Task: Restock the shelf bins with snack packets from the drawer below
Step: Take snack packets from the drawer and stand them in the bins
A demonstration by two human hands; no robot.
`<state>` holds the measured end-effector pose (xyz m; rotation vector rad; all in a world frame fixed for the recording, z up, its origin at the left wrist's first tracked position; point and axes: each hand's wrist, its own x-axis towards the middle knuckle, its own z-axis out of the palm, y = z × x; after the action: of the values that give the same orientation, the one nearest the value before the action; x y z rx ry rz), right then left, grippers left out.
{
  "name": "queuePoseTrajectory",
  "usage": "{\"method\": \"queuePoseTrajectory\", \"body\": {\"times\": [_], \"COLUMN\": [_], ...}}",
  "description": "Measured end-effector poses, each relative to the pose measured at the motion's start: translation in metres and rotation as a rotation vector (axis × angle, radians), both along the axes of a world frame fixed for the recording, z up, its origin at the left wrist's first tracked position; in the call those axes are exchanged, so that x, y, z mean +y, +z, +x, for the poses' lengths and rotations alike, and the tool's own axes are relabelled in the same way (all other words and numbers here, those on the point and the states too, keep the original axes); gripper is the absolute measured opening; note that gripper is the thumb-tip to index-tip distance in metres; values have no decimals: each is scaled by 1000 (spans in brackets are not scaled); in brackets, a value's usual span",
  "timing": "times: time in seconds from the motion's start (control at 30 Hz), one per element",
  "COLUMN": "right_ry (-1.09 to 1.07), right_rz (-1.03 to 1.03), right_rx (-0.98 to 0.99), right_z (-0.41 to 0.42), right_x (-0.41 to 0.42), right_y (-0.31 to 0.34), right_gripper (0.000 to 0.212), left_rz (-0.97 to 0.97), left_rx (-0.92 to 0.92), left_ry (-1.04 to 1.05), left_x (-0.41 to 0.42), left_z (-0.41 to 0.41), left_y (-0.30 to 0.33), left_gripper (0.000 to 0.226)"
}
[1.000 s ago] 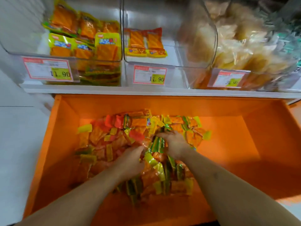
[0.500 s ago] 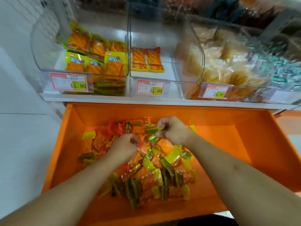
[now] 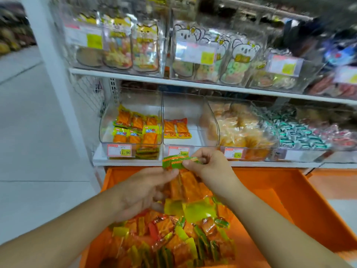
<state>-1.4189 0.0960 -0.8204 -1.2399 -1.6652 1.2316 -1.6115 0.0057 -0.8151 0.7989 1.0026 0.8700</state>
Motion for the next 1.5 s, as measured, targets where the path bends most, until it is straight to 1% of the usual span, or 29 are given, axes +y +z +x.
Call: {"method": "queuePoseTrajectory", "body": {"times": [0.03,0.1,0.2,0.27,0.33,0.37,0.4,0.43,0.47,0.53,0.63,0.73,0.8,0.87,0.93,0.97,1.0,1.03,1.07,1.13,1.17,1.2,1.27,1.3,1.33,1.37,1.43,1.47,1.5], "right_ry": [-27,-81,-107,-43,124,219,297,347,354,324,310,270,206,149,173,209,241,268,291,335,343,331,280,246,205,162,104,105,109], "right_rz": [14,47,68,-22,-171,-189,-158,-113,-82,-45,33,107,141,270,487,602,705,786,846,912,919,908,832,781,717,625,347,195,81], "right_rx": [9,-9,-47,20,173,193,153,94,38,-52,-125,-151,-155,-161,-215,-261,-310,-352,-383,-412,-424,-445,-484,-476,-440,-370,-150,-43,31], "right_z": [-4,-12,-24,-24,-17,-13,-10,-8,-8,-10,-13,-15,-17,-17,-15,-14,-14,-14,-16,-20,-21,-21,-21,-20,-21,-23,-28,-32,-35], "right_x": [-1,-2,-4,-3,2,5,8,9,11,13,13,13,12,11,7,5,3,1,-1,-2,-2,-2,-3,-4,-5,-7,-9,-10,-11], "right_y": [-2,-8,-10,-1,13,19,23,27,27,25,23,24,25,26,27,26,23,21,20,19,18,18,17,16,16,15,14,15,15], "right_gripper": [30,39,42,42,36,29,22,24,26,22,28,19,20,26,35,40,46,51,54,54,54,55,62,62,57,49,30,26,26], "left_rz": [26,78,93,133,196,222,241,249,251,247,235,245,218,120,-62,-134,-162,-145,-97,6,40,71,122,142,165,184,226,247,267], "left_rx": [39,174,316,397,456,477,493,511,530,562,550,598,571,456,209,91,18,-6,11,100,138,173,250,287,316,340,381,398,414], "left_ry": [4,42,123,135,128,126,126,125,122,94,69,66,110,242,339,316,267,222,199,227,265,302,361,390,412,425,432,434,432], "left_x": [-3,-7,0,9,19,23,26,30,32,36,37,37,40,44,44,42,39,36,34,33,33,33,31,29,28,28,27,27,26], "left_z": [0,1,-1,-5,-11,-13,-15,-17,-19,-23,-26,-29,-34,-40,-43,-44,-42,-40,-38,-36,-36,-37,-37,-37,-37,-37,-37,-36,-35], "left_y": [2,4,-1,-1,3,6,8,7,7,3,-2,2,5,4,6,9,12,14,14,14,14,14,17,18,19,19,18,18,17], "left_gripper": [32,36,37,35,33,33,33,33,32,31,34,34,38,43,34,30,32,32,29,20,20,22,35,41,45,47,47,47,47]}}
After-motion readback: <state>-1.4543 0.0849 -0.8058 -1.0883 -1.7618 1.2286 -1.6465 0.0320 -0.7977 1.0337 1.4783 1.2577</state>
